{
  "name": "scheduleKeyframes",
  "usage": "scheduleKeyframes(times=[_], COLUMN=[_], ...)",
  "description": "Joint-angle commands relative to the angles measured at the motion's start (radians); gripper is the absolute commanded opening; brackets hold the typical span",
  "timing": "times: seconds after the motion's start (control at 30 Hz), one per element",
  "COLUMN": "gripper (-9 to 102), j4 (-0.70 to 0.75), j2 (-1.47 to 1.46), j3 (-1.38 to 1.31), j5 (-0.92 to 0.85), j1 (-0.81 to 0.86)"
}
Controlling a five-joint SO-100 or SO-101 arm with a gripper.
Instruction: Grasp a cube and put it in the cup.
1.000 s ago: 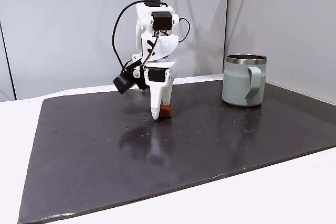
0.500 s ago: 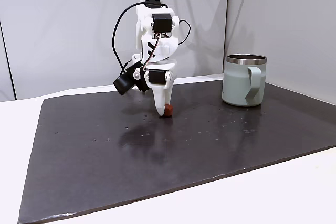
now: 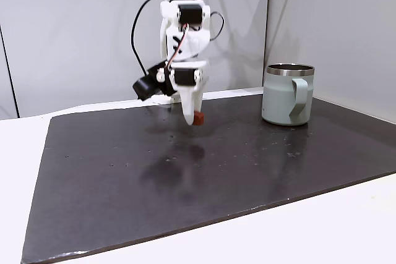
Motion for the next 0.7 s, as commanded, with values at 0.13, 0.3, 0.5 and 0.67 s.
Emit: scheduleKeyframes(times=[0.13,0.3,0.5,0.67], gripper=[2,2,2,2], j4=[0.123,0.198,0.239,0.238], j2=[0.267,0.356,0.379,0.334], j3=[-0.133,-0.202,-0.268,-0.359], j5=[-0.015,-0.032,-0.048,-0.058], j1=[-0.028,-0.037,-0.048,-0.124])
